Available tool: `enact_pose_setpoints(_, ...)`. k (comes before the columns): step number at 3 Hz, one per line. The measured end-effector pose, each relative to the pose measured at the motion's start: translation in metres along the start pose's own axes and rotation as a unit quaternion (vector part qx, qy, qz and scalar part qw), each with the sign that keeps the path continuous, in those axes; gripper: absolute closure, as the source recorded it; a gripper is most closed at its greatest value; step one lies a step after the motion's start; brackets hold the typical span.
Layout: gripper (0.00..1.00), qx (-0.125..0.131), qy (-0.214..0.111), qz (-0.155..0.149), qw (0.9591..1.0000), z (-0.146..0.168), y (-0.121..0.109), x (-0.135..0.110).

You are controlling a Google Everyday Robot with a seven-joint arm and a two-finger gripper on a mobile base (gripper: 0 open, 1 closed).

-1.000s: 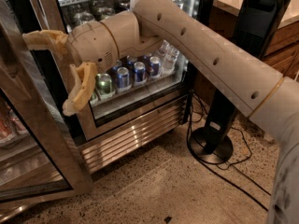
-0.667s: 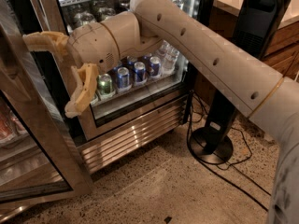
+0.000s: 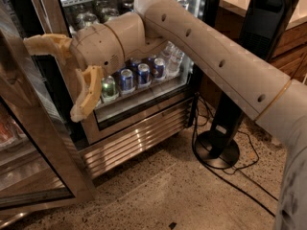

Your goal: Open left fridge door

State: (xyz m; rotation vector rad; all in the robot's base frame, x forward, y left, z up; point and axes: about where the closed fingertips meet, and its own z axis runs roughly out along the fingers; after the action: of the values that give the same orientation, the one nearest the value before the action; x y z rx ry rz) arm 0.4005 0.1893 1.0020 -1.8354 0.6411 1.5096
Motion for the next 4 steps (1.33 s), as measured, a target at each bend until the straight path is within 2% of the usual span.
enact_pose_setpoints(1,0.0,-0.015,-0.001,0.003,0.9999,0.002,0.006,0.0)
enact_pose_setpoints(3,0.0,-0.015,-0.001,0.003,0.9999,-0.001,0.007,-0.002)
enact_pose_setpoints(4,0.0,0.043,0.015,0.012,0.9989,-0.006,0.017,-0.007)
